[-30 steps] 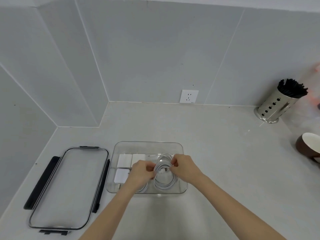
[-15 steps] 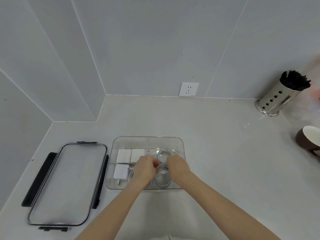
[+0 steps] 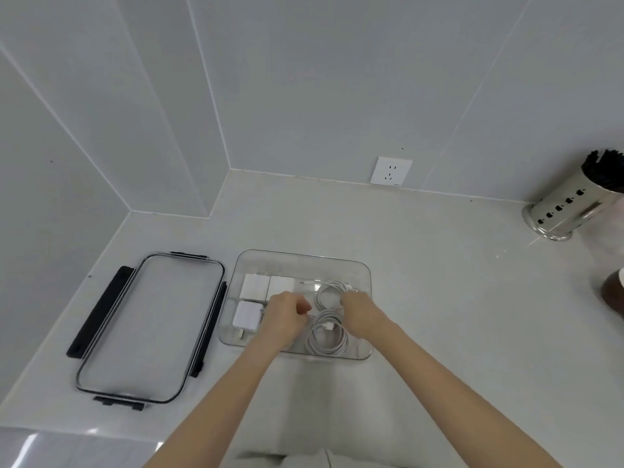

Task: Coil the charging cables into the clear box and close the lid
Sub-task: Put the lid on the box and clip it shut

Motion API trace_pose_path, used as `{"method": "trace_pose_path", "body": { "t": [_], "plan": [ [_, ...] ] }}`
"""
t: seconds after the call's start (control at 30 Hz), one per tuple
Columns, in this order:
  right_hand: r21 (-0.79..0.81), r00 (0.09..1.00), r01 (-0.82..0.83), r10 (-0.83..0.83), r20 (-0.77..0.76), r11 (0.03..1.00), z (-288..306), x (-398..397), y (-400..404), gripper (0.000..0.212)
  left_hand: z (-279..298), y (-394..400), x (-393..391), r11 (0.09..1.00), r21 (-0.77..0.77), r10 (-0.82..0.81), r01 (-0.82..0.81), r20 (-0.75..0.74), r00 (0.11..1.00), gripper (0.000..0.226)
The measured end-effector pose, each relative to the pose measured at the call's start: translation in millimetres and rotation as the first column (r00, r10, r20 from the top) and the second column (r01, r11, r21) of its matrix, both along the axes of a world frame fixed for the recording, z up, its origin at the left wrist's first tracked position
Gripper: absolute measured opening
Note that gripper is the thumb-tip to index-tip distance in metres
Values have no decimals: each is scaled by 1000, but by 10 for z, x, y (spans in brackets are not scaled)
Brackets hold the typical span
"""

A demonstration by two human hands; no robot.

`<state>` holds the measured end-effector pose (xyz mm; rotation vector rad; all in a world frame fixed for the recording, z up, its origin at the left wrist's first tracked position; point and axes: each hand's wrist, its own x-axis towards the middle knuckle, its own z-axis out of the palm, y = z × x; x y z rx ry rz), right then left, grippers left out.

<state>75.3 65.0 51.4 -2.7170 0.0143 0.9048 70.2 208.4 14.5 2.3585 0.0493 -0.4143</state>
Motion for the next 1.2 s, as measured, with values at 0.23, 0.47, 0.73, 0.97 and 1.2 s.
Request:
{"method": "trace_pose_path", "body": {
  "t": [0.23,0.47,0.73,0.97,1.2],
  "plan": [
    [423,974,144,-203,98,894,182,74,-71,38,360,380,-190,935,-219,296,-279,47,954,30],
    [757,951,159,-305,56,634,299,-23,659,18,554,1203,-337,839,-277,528,-469,203,825,24],
    [763,934,262,-354,-47,591,49,169,1967,31,137,2451,-213,819,9,565,-573,159,810,35],
    [410,848,480,-530,12,776,-329,593,2482,37,-332,2944,-133,792,101,608,-602,-28,794,46],
    [232,868,453,-485,107,861,-487,593,2546,34,-465,2964,-43,792,-42,607,-610,-63,792,28]
  ]
}}
